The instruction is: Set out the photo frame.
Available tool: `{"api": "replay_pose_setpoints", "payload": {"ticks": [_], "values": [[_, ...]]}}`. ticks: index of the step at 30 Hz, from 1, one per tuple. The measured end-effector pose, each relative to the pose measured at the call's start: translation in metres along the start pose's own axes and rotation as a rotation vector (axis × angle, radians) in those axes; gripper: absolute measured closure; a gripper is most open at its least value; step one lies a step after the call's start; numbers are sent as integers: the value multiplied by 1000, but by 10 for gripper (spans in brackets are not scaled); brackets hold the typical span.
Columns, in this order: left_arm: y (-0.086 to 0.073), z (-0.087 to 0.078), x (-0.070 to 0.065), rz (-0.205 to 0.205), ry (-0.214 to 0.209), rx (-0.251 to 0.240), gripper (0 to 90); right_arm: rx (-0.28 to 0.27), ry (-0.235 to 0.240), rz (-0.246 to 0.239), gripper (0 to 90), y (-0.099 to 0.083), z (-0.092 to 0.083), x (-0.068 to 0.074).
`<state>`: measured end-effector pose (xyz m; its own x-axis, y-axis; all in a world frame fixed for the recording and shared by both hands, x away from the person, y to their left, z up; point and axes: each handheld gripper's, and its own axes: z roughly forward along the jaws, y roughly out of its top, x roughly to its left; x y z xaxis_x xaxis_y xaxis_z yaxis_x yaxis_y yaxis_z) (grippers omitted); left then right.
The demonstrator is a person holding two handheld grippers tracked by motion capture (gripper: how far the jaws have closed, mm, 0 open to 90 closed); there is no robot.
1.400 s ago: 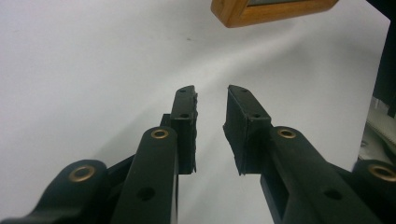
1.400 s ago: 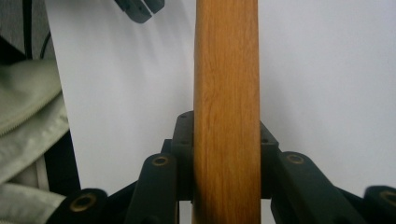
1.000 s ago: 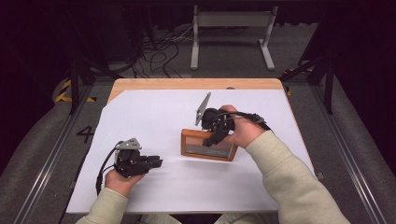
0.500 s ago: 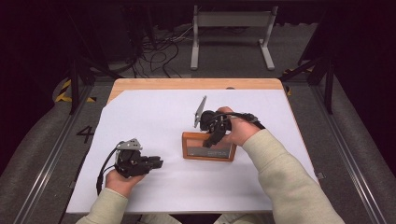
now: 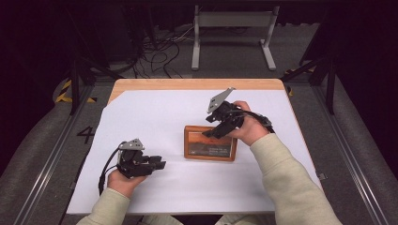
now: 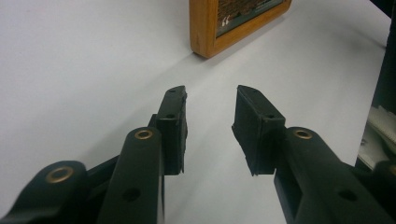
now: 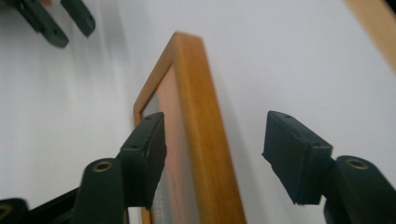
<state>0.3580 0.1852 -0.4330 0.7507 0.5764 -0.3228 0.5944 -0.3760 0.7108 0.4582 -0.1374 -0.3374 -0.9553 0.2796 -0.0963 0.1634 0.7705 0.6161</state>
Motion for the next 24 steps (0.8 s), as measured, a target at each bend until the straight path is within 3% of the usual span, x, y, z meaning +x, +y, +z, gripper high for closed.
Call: {"api": "replay_pose_setpoints", "payload": {"ticks": [3, 7, 11, 12, 13, 14, 21, 24], "values": [[-1, -2, 0, 0, 12, -4, 596, -73, -41, 22, 350, -5, -18, 1], [-2, -5, -3, 27, 36, -38, 536, -162, -103, 117, 208, -20, -39, 6], [-3, -7, -9, 68, 62, -58, 499, -203, -154, 125, 91, -38, -54, 14], [-3, -8, -9, 83, 63, -59, 492, -211, -160, 142, 61, -44, -59, 16], [-3, -9, -10, 73, 65, -62, 485, -224, -160, 164, 44, -49, -63, 18], [-3, -10, -9, 91, 69, -78, 480, -235, -158, 174, 36, -53, -66, 19], [-4, -14, -12, 95, 73, -100, 459, -301, -222, 217, 2, -82, -92, 34], [-4, -18, -12, 105, 76, -131, 440, -352, -254, 238, 2, -99, -105, 43]]}}
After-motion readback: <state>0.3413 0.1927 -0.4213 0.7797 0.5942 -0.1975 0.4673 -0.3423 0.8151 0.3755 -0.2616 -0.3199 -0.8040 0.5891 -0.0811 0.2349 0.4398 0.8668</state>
